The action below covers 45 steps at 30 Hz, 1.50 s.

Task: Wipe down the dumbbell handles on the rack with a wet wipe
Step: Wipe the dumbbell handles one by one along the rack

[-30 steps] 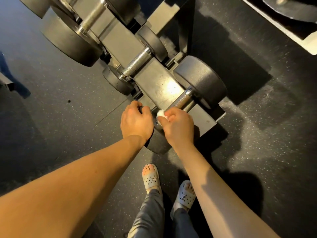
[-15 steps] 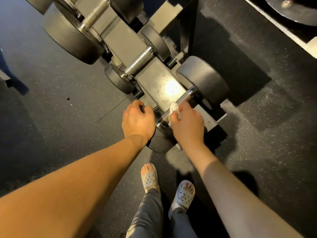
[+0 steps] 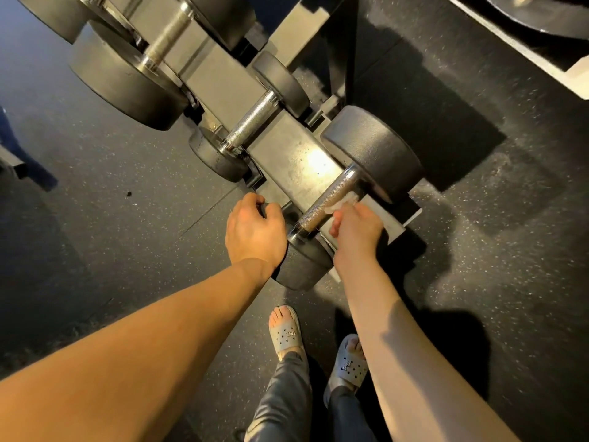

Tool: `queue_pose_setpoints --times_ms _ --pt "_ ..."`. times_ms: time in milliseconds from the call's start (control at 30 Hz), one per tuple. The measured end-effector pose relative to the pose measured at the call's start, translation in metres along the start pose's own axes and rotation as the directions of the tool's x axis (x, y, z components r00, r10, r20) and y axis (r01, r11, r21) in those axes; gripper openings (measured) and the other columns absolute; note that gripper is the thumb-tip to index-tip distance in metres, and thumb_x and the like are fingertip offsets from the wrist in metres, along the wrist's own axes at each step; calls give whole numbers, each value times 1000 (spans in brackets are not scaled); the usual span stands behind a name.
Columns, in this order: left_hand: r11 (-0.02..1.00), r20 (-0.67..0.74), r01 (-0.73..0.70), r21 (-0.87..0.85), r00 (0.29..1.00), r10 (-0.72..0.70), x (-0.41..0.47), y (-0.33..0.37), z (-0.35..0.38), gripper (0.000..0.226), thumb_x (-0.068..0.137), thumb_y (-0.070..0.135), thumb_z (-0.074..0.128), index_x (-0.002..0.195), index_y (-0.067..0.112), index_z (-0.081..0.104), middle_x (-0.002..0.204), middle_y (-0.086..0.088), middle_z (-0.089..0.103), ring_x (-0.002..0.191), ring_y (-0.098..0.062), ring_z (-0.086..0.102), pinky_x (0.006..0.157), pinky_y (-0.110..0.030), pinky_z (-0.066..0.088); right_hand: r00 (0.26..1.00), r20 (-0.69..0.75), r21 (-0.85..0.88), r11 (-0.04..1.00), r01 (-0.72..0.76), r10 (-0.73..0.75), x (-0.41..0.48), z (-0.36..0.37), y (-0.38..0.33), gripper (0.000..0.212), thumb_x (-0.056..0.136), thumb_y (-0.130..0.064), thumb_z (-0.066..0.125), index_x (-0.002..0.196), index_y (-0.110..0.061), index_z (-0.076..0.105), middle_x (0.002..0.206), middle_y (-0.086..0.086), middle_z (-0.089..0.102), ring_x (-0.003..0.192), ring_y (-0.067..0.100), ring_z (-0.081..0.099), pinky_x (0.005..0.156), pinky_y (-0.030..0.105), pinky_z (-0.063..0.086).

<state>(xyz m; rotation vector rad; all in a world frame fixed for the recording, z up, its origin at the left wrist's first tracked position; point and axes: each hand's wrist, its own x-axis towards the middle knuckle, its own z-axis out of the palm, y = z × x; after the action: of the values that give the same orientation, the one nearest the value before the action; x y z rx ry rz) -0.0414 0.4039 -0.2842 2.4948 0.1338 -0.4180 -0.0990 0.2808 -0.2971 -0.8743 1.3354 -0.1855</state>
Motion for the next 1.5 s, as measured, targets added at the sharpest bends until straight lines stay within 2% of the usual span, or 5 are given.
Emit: queue_pose_setpoints --times_ms 167,367,633,800,1500 --pt "1000 -7 -2 11 1000 3 -1 0 1 33 86 44 35 99 24 57 95 -1 62 91 -27 58 83 -48 52 982 178 -315 949 -8 67 -12 -18 8 23 94 -5 55 72 -7 63 57 0 56 49 12 44 47 24 38" --pt "1000 -6 -5 19 1000 5 -1 0 1 32 86 44 35 98 23 56 94 -1 61 91 -27 57 82 -46 51 995 55 386 917 -100 85 8 -8 -29 12 100 -6 59 88 -5 60 62 1 57 52 9 54 58 22 52" --pt "1000 -5 4 18 1000 -4 -2 2 -1 31 88 43 38 102 24 58 99 1 63 96 -26 58 87 -49 51 989 150 -316 947 55 -8 -8 -16 -1 29 93 6 52 66 -4 58 57 5 53 45 14 44 41 23 38" --pt "1000 -8 21 15 1000 -21 -3 5 -2 34 86 45 35 101 25 57 98 2 62 95 -26 58 86 -49 52 999 52 144 990 7 -14 2 -11 -29 20 102 -10 55 83 -3 60 61 1 49 48 9 45 48 25 45" --pt "1000 53 3 24 999 -4 -5 8 -7 30 98 25 49 122 13 61 116 -6 60 110 -28 52 90 -43 44 957 215 -703 650 289 -194 -38 5 14 51 97 -41 64 55 -19 49 47 -7 45 43 7 41 50 25 29"
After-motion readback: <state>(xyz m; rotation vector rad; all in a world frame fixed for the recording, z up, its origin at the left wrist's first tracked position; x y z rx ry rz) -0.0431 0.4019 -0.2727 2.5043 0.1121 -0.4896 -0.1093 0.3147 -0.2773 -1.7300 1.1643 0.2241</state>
